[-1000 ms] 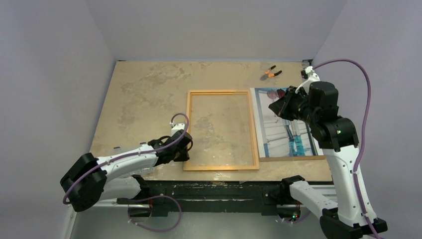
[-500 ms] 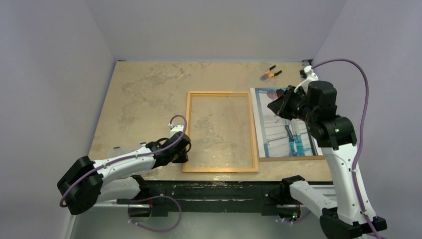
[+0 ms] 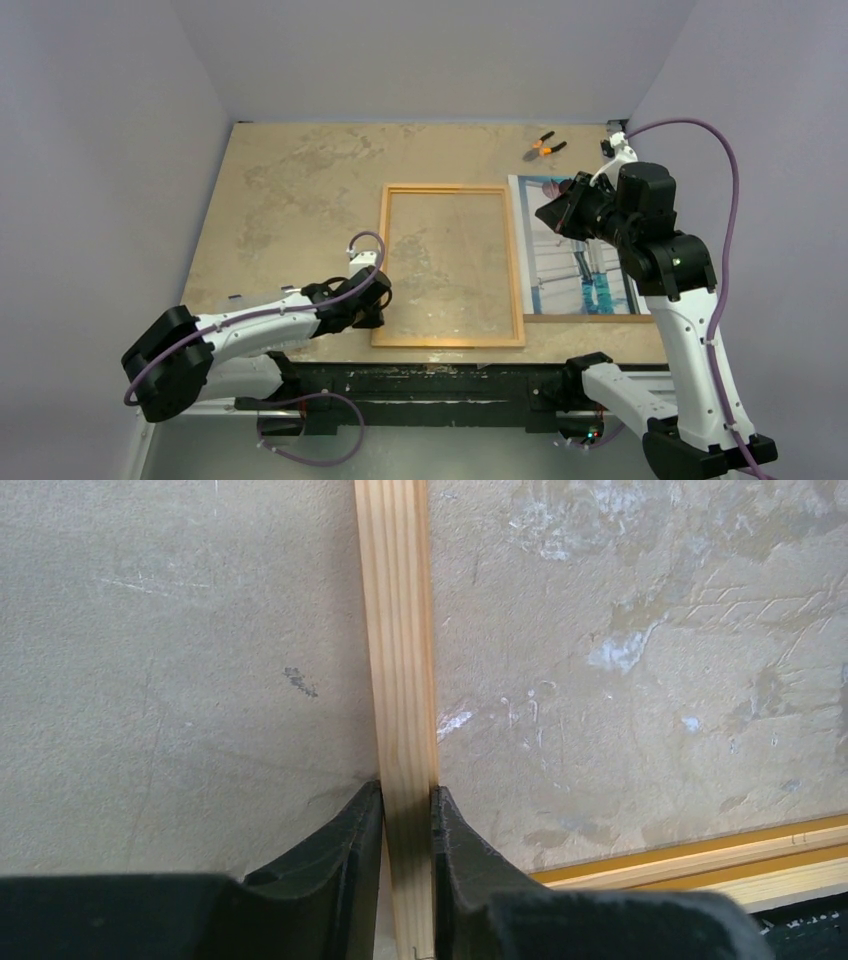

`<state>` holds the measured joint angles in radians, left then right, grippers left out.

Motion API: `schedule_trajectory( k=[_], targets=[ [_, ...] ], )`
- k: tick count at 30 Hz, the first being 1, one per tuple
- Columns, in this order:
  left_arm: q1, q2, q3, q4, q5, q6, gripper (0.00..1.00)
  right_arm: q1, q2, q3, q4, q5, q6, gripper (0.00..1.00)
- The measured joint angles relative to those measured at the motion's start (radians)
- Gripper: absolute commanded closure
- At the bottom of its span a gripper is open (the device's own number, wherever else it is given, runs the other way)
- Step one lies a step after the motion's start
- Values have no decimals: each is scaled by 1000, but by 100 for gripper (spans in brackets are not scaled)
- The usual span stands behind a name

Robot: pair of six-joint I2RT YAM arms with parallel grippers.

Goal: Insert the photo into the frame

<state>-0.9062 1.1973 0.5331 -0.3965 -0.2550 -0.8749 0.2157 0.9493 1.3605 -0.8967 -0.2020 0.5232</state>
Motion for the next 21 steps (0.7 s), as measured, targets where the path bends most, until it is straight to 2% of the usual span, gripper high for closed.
schedule_trajectory(
  k=[3,5,7,10,21],
  targets=[
    [-3,-6,0,-2,6,-1,35,0,0,0,0,0,0,100],
    [-12,-26,1,-5,19,4,21,0,2,0,0,0,0,100],
    [-18,-46,1,-22,33,4,14,0,5,0,0,0,0,100],
    [-18,-74,0,-53,48,4,8,0,9,0,0,0,0,100],
    [-15,-161,23,-91,99,27,8,0,3,-57,61,-50,0,100]
  ],
)
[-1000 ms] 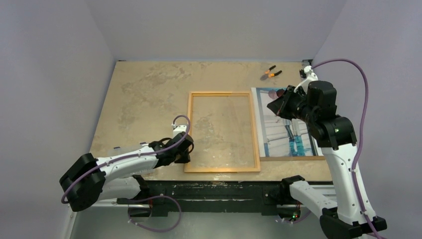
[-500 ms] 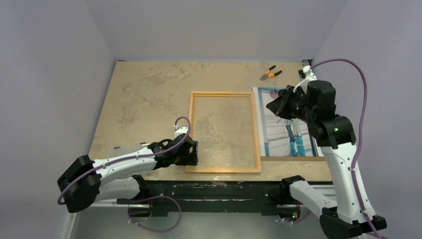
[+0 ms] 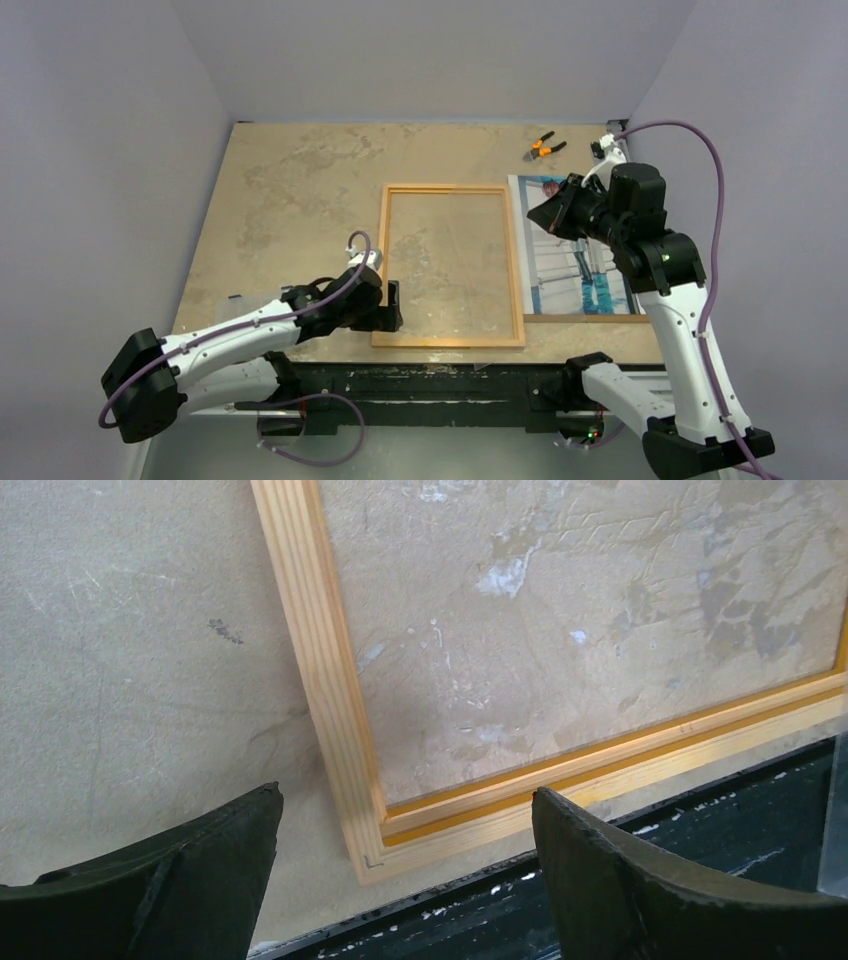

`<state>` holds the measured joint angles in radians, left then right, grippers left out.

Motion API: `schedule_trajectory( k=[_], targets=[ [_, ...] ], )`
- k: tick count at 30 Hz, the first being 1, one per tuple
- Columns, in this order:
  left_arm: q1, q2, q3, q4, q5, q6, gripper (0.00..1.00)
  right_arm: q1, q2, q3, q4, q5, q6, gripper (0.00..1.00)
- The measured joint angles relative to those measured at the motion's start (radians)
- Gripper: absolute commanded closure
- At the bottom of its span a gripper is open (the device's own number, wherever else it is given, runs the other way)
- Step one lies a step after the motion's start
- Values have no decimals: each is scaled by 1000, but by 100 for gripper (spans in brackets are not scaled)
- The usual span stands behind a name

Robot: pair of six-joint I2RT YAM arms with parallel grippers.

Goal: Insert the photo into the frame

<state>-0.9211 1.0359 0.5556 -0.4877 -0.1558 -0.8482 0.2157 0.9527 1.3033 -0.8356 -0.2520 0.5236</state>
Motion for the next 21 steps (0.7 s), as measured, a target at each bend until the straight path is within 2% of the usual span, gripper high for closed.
schedule_trajectory(
  k=[6,16,21],
  targets=[
    [62,-21,21,4,62,28,8,0,0,-44,47,-36,2,100],
    [317,-96,20,64,279,93,9,0,3,-114,173,-140,25,100],
    [410,-93,6,85,359,111,15,0,6,-166,251,-167,64,100]
  ],
)
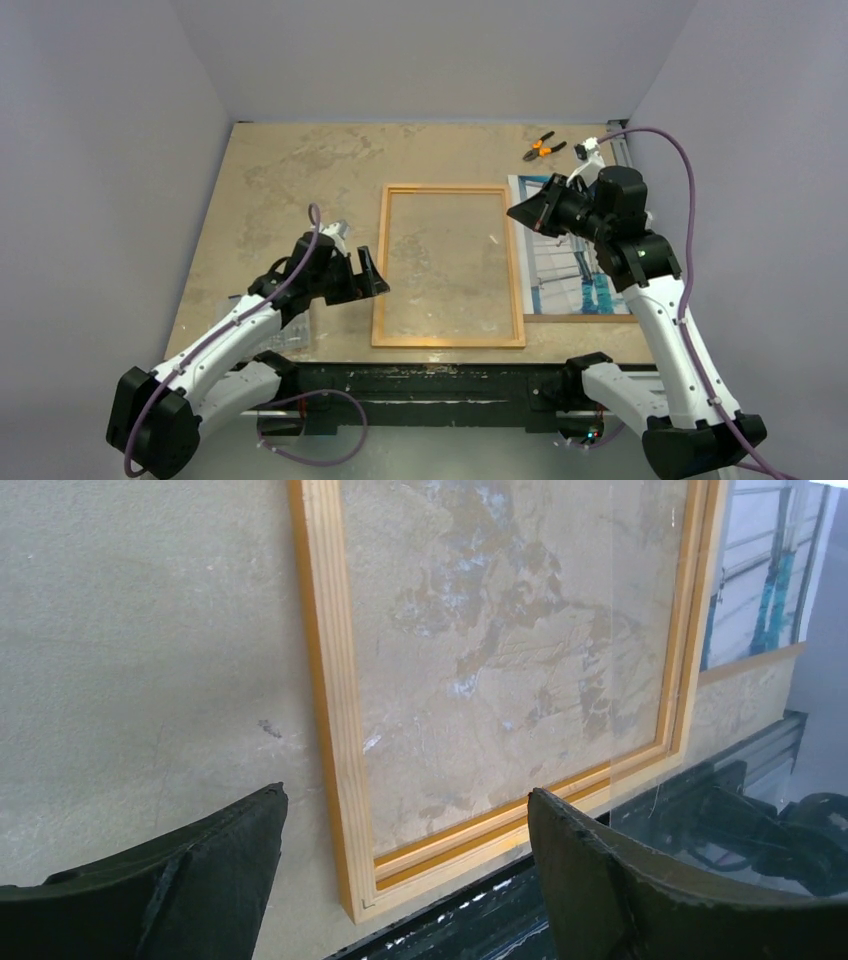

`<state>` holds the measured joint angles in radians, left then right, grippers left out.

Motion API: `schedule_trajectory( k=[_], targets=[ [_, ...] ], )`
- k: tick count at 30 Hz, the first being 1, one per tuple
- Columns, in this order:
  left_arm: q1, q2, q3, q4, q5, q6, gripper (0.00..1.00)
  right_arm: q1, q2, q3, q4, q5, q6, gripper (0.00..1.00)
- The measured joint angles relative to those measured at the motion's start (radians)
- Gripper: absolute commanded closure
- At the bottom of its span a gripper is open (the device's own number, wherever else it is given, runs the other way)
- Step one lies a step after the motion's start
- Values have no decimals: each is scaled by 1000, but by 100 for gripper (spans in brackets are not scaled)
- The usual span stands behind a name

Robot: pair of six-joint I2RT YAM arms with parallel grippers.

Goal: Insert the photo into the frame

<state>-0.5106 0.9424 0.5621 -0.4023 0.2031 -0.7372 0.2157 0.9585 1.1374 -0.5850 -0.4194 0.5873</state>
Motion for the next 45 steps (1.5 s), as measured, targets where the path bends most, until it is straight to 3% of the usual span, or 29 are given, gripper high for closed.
schedule_trajectory(
  k=[8,22,31,45],
  targets=[
    [100,84,-18,26,31,-3,35,0,-11,-120,143,-17,105,100],
    [106,249,-63,129,25,2,64,0,-144,-327,329,55,304,100],
    [106,287,-65,180,35,1,69,0,-145,-396,383,70,389,100],
    [105,299,-70,225,60,-2,89,0,-86,-410,422,61,426,100]
  ],
)
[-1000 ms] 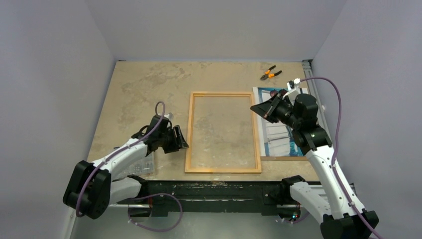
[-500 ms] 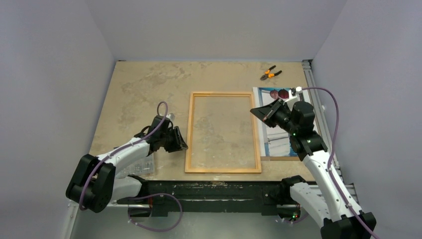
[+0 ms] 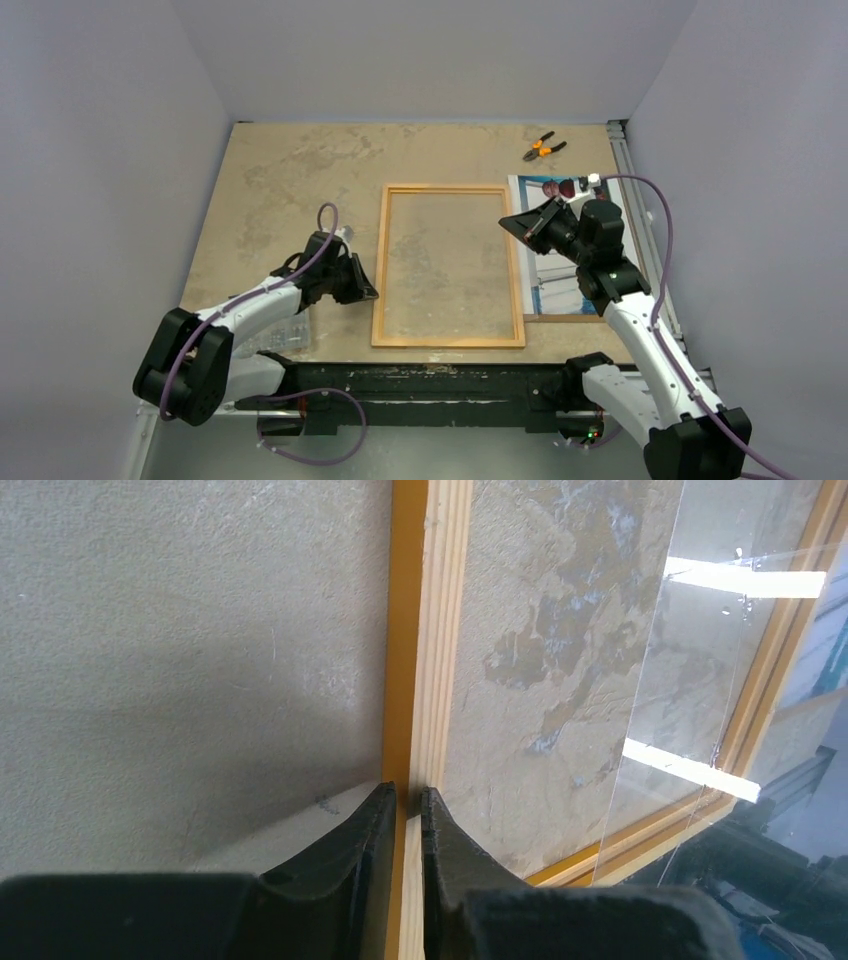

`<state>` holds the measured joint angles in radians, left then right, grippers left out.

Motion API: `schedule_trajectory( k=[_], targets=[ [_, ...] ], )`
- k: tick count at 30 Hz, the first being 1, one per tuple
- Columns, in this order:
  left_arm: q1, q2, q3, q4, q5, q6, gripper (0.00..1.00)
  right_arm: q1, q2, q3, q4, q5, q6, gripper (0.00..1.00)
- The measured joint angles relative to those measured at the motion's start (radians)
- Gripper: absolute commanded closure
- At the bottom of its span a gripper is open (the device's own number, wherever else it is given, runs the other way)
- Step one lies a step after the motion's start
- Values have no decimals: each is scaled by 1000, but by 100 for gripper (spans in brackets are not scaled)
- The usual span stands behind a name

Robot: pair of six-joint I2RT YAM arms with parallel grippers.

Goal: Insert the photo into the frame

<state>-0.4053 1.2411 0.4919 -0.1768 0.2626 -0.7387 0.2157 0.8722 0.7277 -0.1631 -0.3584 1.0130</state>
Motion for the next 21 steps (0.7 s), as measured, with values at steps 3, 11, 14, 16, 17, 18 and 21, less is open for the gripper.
schedule_trajectory(
  k=[3,11,14,16,17,18,21],
  targets=[
    [-1,-4,-6,12,5,-2,91,0,14,-6,20,-2,10,100],
    [-1,-13,-16,25,6,-2,93,1,20,-37,87,-3,41,100],
    [-1,-17,-19,29,5,-2,94,3,32,-50,112,-3,47,100],
    [-1,-18,-21,31,5,-2,94,7,44,-50,126,-2,50,100],
    [-1,-19,-21,32,5,-2,95,9,49,-50,133,-2,50,100],
    [-1,-19,-22,34,5,-2,95,13,52,-50,138,-2,50,100],
    [-1,-21,-24,35,5,-2,96,21,64,-50,156,-1,52,100]
  ],
)
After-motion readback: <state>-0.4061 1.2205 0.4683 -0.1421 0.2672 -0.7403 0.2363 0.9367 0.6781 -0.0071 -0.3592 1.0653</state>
